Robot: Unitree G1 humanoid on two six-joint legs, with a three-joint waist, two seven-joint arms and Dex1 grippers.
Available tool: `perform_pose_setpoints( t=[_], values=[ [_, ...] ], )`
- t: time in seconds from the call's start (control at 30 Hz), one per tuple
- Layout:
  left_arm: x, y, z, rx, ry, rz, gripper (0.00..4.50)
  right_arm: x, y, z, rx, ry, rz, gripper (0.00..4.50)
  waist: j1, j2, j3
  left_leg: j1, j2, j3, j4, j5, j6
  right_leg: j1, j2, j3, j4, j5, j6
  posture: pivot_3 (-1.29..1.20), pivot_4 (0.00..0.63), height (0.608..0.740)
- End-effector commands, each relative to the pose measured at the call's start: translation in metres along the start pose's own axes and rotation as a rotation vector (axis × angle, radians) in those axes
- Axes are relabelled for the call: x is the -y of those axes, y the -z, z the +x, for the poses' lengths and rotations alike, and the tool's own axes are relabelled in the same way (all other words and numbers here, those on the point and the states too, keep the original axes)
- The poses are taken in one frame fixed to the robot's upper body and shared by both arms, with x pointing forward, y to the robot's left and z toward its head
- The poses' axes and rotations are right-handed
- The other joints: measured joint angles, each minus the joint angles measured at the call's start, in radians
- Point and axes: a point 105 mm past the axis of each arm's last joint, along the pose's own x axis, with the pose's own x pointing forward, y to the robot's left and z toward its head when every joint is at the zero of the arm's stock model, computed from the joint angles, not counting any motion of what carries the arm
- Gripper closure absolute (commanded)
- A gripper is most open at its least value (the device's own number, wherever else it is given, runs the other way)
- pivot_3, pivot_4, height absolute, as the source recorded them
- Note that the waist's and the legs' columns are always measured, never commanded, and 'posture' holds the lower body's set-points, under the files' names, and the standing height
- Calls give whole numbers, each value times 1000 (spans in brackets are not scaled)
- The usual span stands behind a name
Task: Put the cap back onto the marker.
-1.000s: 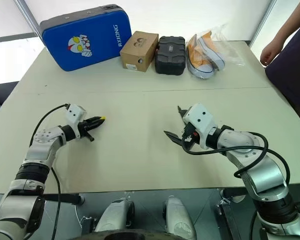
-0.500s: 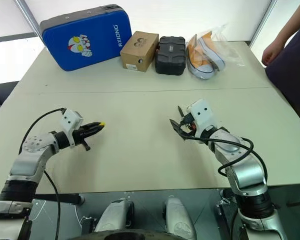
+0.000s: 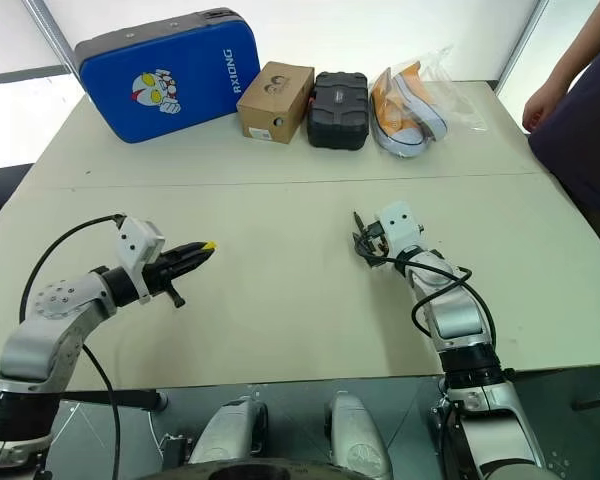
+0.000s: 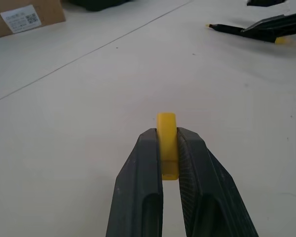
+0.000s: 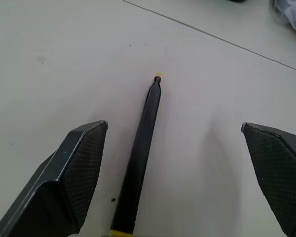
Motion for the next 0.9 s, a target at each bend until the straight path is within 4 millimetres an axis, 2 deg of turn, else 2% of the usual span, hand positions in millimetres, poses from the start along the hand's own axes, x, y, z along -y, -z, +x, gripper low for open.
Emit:
perform_pose_setpoints(
  t=[0.03,0.17,0.33,0.43,0.63,0.67,0.9],
  values=[
    [-1,-14,-6,43,-24,24,4436,6,-9,4,42,-1,-3,0,0,0,0,0,0,0,0,0,0,0,0,0,0,0,0,0,150,740],
    [-3,-14,-9,38,-35,32,4436,0,5,4,-4,-29,42,0,-1,0,0,1,0,0,0,0,0,0,0,0,0,0,0,0,150,740],
    [-5,-14,-8,37,-43,40,4436,-10,10,-1,-33,-53,75,0,0,0,0,1,0,0,0,0,0,1,0,0,0,0,0,0,150,740],
    [-7,-14,-7,37,-44,42,4500,-17,11,-4,-44,-72,80,873,0,0,0,1,0,-1,-1,0,0,1,0,0,0,0,0,0,150,740],
    [-8,-14,-4,36,-41,47,4500,-24,14,-8,-57,-86,94,4111,3,0,0,1,0,-1,-1,0,0,1,0,0,-1,0,-1,0,150,740],
    [-8,-14,-3,36,-40,48,4500,-23,14,-8,-58,-83,96,4464,4,0,0,1,0,-1,-1,0,0,1,0,0,-1,0,-1,0,150,740],
    [-7,-15,-2,35,-22,56,4500,-19,7,-8,-39,-89,72,4464,2,0,0,1,0,-1,-1,0,0,2,-1,0,-4,-1,-1,0,150,740]
  ],
)
